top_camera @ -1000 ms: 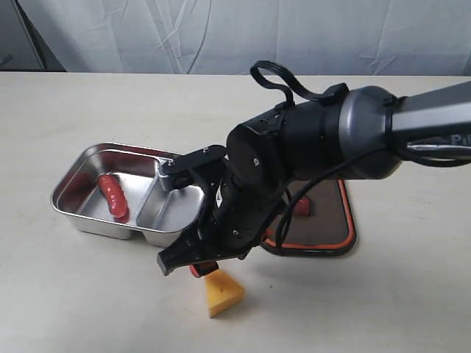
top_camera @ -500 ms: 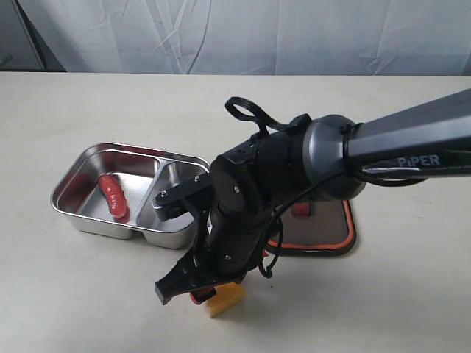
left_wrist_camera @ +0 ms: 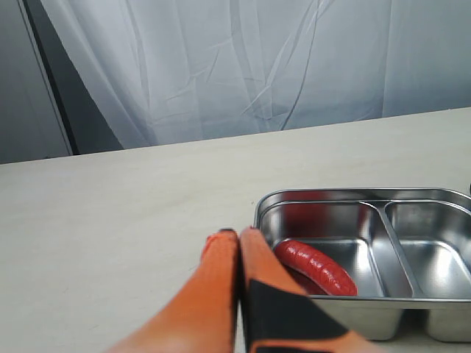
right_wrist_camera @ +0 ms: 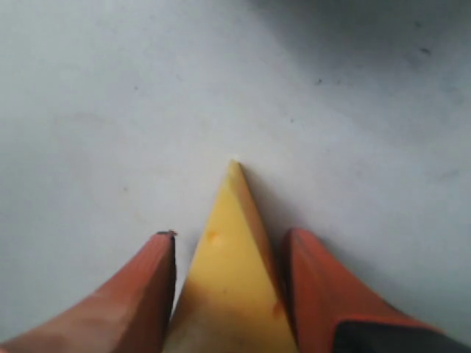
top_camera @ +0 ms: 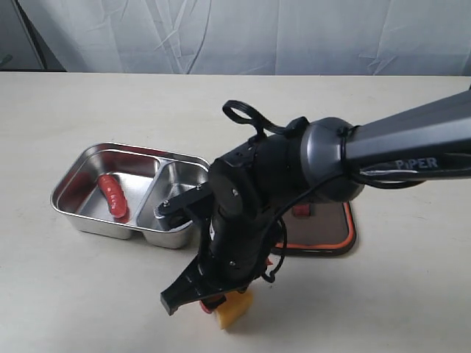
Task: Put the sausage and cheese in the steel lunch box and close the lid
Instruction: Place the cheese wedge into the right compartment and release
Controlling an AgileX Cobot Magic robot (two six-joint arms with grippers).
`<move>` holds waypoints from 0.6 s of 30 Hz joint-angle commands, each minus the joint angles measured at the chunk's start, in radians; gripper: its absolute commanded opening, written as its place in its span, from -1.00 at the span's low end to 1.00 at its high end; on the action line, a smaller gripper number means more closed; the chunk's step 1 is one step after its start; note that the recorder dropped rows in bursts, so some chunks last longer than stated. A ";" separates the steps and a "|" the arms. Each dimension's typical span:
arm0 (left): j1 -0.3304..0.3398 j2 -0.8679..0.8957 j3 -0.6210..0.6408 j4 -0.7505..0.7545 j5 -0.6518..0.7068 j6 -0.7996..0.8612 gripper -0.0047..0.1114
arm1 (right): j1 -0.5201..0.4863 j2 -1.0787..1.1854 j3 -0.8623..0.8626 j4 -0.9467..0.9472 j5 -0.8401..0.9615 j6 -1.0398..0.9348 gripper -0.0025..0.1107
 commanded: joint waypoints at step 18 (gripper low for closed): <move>-0.007 -0.007 0.004 -0.008 -0.010 0.000 -0.92 | -0.092 -0.029 -0.314 -0.184 -0.086 -0.004 -0.96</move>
